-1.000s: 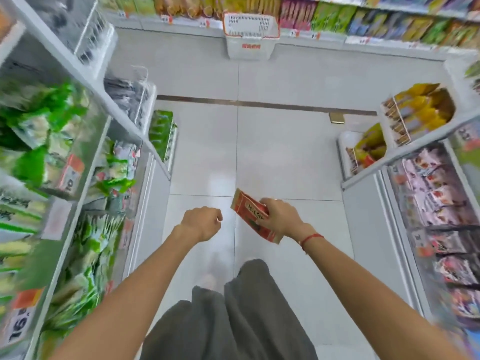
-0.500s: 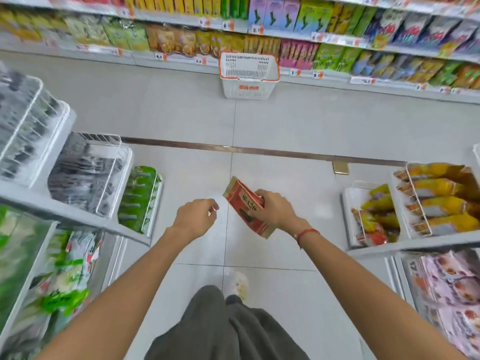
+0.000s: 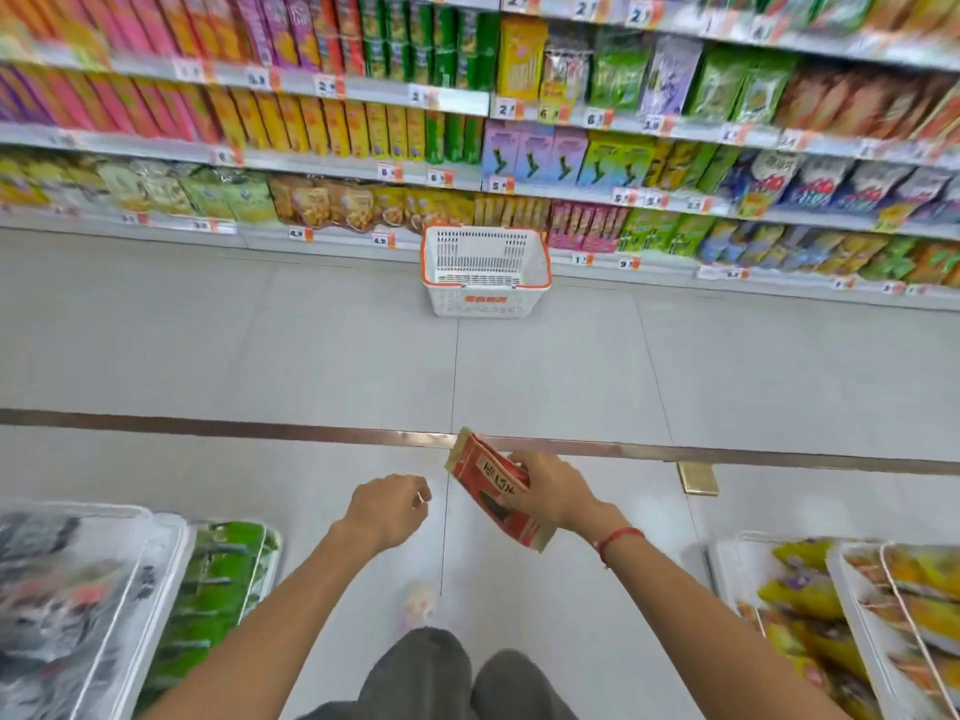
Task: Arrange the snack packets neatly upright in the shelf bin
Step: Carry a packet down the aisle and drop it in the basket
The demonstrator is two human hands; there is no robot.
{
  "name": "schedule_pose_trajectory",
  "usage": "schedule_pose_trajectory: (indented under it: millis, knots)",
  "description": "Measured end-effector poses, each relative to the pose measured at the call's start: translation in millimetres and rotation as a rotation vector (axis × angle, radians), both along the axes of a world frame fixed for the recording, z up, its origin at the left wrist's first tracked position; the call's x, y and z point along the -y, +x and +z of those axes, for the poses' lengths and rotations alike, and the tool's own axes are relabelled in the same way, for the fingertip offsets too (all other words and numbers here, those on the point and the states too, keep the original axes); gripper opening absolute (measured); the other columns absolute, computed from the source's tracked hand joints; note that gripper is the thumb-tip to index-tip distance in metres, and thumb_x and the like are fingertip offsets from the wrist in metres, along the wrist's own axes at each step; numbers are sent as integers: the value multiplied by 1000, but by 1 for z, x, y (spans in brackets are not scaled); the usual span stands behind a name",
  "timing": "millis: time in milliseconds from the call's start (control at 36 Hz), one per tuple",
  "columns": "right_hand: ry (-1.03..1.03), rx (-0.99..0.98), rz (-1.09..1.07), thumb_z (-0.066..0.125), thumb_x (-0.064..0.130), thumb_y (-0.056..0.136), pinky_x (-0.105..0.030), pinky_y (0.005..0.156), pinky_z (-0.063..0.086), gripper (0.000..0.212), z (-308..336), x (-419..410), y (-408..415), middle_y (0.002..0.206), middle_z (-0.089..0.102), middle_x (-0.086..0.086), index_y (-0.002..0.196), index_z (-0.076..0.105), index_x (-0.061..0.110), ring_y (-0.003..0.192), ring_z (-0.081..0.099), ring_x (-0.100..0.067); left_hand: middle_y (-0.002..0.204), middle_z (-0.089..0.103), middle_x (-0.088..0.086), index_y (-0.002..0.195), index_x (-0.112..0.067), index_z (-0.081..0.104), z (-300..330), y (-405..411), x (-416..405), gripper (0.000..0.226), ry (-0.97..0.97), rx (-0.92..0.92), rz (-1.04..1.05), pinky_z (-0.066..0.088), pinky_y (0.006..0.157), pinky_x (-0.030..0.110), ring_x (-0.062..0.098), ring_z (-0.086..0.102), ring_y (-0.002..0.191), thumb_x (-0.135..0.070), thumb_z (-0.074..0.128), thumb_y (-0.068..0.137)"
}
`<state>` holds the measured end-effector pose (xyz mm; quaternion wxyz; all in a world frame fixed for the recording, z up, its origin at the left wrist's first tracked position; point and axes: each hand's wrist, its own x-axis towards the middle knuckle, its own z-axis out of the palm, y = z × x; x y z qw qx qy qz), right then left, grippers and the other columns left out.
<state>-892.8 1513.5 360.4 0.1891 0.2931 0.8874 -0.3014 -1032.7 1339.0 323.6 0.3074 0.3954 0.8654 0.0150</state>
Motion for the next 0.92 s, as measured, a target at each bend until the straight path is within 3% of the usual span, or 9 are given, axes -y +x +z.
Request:
schedule_pose_trajectory:
  millis: [83,167,306,472,722,917]
  knots:
    - [-30,-50,-91,66,38,85,-32,78,53,38,7,-52,-38,108,68,1,117,57,20,95,66,-20,120,64,-9,119,-27,61,10,-45,-53,29,43,-5,4,44,91,30,18,58,113,-30,43,97]
    - [-59,-63,-160,67,35,85,-25,71,47,37,9,-101,-71,108,68,1,118,58,21,87,63,-15,117,65,-7,117,-25,62,16,-82,-101,27,72,14,2,42,81,28,19,59,109,-27,44,97]
    - [-38,-53,-144,64,35,88,-23,71,44,36,3,-190,-135,113,67,0,119,56,20,85,60,-13,118,65,-10,119,-28,61,17,-148,-188,28,64,18,26,40,86,29,19,59,110,-27,44,96]
    - [32,-52,-111,66,36,86,-33,80,52,40,7,-307,-216,114,67,-3,122,55,20,96,66,-21,116,65,-14,118,-30,60,25,-218,-292,27,150,-5,107,40,83,27,17,62,106,-28,44,97]
    - [45,53,2,64,40,87,-32,82,53,42,4,-440,-334,115,67,-3,123,55,20,97,66,-21,130,58,-8,125,-30,57,30,-333,-419,30,-72,196,24,41,94,29,19,54,118,-34,46,97]
    - [50,57,53,65,39,86,-32,81,49,43,-11,-516,-437,118,66,-3,124,55,20,102,64,-22,136,54,-5,127,-29,56,11,-432,-500,32,-82,186,24,42,98,31,19,53,121,-36,45,98]
